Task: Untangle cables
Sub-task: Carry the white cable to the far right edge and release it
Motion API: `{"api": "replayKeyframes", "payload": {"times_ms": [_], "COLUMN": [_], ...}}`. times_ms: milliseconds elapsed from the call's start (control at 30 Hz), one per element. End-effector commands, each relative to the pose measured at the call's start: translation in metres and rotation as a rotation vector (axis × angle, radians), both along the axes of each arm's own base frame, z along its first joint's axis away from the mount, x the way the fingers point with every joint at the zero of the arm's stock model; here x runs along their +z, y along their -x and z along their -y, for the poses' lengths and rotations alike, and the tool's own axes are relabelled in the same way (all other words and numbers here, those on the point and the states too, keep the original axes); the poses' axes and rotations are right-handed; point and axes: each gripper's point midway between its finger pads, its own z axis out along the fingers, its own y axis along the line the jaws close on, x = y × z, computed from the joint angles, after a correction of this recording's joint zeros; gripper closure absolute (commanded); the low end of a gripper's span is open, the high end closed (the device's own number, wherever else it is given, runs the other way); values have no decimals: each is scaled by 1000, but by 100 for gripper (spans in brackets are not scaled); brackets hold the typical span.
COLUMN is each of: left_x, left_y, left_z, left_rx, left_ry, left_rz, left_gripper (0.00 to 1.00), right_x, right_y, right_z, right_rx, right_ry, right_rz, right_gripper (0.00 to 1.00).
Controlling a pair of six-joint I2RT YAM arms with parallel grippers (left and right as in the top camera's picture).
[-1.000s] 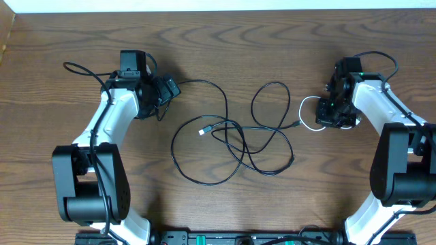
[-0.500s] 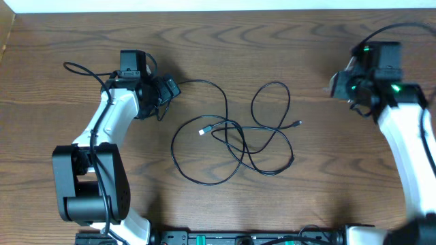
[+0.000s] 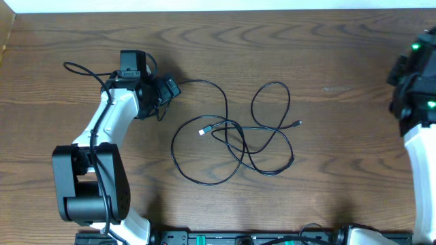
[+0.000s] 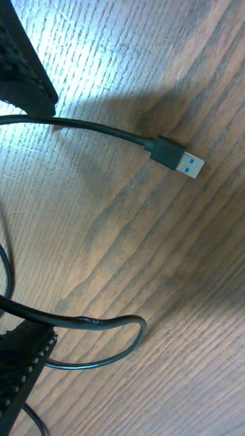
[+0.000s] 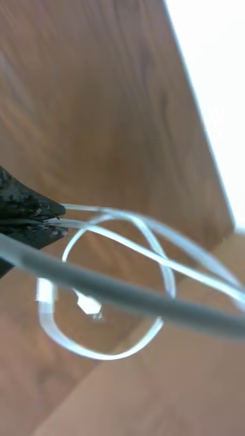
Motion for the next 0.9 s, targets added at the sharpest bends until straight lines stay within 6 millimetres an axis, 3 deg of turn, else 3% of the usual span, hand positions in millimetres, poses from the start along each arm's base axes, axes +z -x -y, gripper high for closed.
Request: {"api": "replayKeyframes", "payload": {"times_ms": [0,133,267,367,467,600,667,767,800,867], "left_x": [7,7,7,7,7,7,7,7,7,7], "left_y": [0,0,0,0,0,0,0,0,0,0], "left_z": [-2,-1,-1,-1,-1,-1,-1,-1,-1,-1], "left_rx": [13,10,10,10,10,10,10,10,10,10], "left_ry": [-6,-6,-6,-6,-6,-6,-6,-6,-6,-6], "left_rz": [16,16,16,16,16,16,16,16,16,16], "left_gripper": [0,0,0,0,0,0,0,0,0,0], "right_x": [-17,-49,-81,-105,-123,-129,-133,-146,-150,-158], "right_y": [10,9,17,10,-19,-59,-69,-72,-70,-65], "right_z": [39,61,88,95,82,49,40,36,36,39], "right_rx": [-108,-92,-203,-210,-64,180,232,241,232,191], "right_ry": [3,-114,-259,-387,-553,-792,-869,-909,-916,-915], "right_rz": [-50,-80,-53,-14,52,176,211,200,190,161], "right_gripper": [99,99,99,99,99,94,84,18,1,1]}}
